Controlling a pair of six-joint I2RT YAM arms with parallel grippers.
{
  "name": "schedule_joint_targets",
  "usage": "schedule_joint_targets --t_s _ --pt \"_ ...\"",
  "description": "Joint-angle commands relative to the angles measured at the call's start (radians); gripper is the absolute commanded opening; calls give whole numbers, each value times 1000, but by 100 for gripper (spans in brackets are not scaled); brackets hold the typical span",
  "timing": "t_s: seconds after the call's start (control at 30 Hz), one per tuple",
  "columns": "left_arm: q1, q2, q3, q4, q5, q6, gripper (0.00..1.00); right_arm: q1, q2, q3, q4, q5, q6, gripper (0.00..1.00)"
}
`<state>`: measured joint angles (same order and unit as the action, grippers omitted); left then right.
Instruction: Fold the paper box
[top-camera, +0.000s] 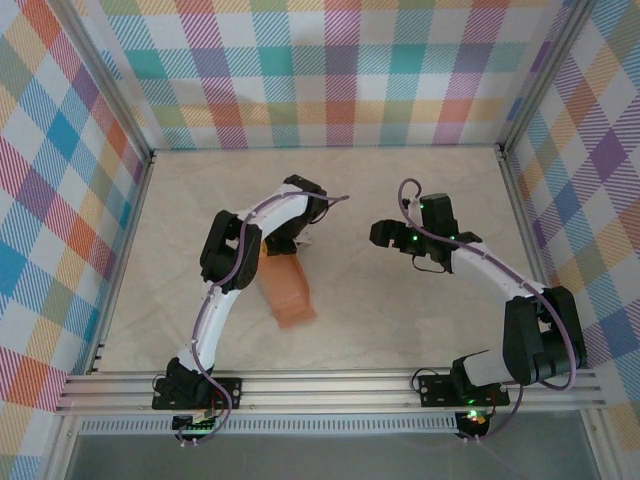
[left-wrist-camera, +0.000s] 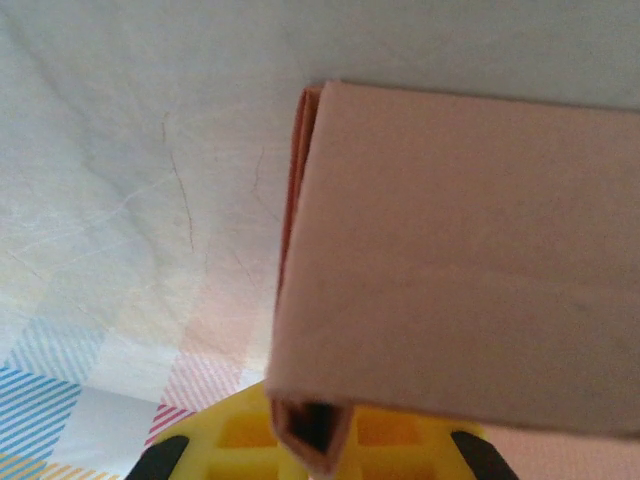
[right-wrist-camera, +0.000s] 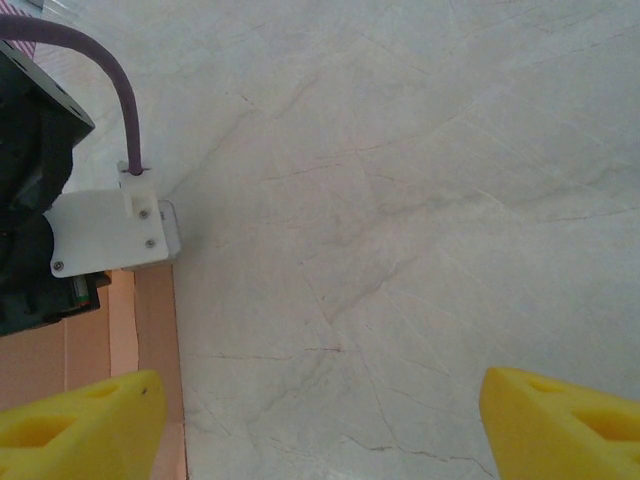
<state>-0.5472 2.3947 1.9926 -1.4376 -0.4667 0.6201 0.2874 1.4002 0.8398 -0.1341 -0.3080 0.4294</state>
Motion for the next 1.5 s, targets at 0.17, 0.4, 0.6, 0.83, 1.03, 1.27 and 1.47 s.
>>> schedule_joint_targets --t_s 0.17,0.4,0.6,0.83,1.03,1.27,1.47 --pt "-11 94 -55 209 49 -58 4 6 -4 -20 26 -22 -9 82" --pt "-11 22 -54 231 93 -53 13 6 -10 -29 31 -25 -6 81" --pt "-11 -6 -21 197 89 -40 16 6 1 -25 40 -34 1 81" --pt "-11 -42 -14 174 80 -36 32 6 6 -24 46 -37 3 81" --pt "-11 -74 -4 171 86 -34 35 6 14 -23 49 -42 5 81" --pt "-11 -108 14 124 121 -13 36 6 28 -21 59 -47 9 81" --pt "-11 -147 12 111 170 -3 36 6 40 -17 70 -56 14 81"
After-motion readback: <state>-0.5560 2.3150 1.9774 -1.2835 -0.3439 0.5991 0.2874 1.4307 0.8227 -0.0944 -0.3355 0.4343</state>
